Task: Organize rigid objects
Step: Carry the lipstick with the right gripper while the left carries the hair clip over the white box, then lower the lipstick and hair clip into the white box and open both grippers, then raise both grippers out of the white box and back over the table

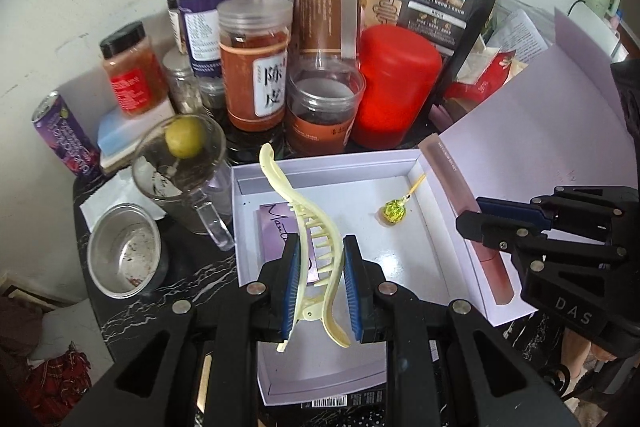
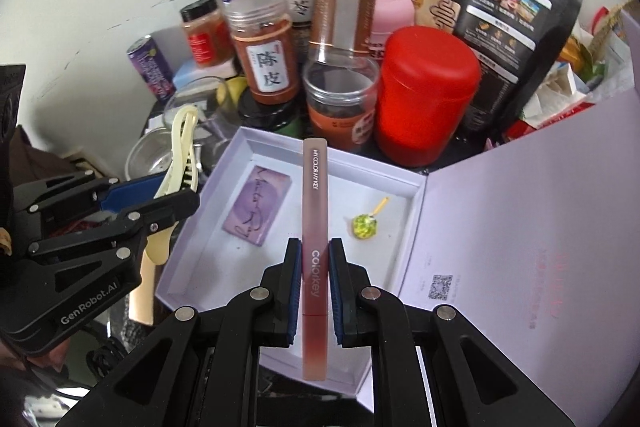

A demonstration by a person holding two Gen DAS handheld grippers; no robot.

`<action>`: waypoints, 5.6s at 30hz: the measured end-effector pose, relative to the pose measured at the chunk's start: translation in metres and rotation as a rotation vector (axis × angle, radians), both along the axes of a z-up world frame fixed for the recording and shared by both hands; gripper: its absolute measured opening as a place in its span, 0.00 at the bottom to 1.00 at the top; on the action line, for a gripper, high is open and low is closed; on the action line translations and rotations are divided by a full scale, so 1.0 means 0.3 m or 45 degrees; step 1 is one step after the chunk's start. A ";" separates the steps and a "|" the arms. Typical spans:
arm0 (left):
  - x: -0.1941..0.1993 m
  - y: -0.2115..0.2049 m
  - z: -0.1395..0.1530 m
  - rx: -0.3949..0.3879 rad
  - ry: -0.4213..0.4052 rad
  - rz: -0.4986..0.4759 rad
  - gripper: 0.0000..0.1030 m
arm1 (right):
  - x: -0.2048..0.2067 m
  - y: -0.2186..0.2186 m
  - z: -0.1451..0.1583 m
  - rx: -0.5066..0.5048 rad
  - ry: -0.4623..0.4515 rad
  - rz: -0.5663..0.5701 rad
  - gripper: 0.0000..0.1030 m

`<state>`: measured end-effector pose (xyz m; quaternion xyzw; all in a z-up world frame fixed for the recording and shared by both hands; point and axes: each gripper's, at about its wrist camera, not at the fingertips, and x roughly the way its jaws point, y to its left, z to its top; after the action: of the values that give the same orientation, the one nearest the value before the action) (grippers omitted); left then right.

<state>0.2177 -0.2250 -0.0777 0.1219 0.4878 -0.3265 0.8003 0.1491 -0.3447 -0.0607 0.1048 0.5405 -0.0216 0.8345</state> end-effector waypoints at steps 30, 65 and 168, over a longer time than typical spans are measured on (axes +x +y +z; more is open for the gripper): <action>0.135 -0.145 -0.348 0.147 0.166 0.004 0.20 | 0.057 -0.047 -0.385 0.021 0.205 -0.105 0.13; 0.112 -0.133 -0.126 0.205 0.046 0.091 0.67 | 0.021 -0.037 -0.163 -0.079 0.121 -0.132 0.14; -0.477 0.748 0.123 0.070 -0.035 0.568 1.00 | -0.380 0.560 0.069 0.013 -0.106 0.366 0.79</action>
<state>0.0746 -0.0005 -0.0409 0.0372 0.5004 -0.1264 0.8557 0.0350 -0.1765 -0.0401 0.0312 0.5149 0.1051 0.8502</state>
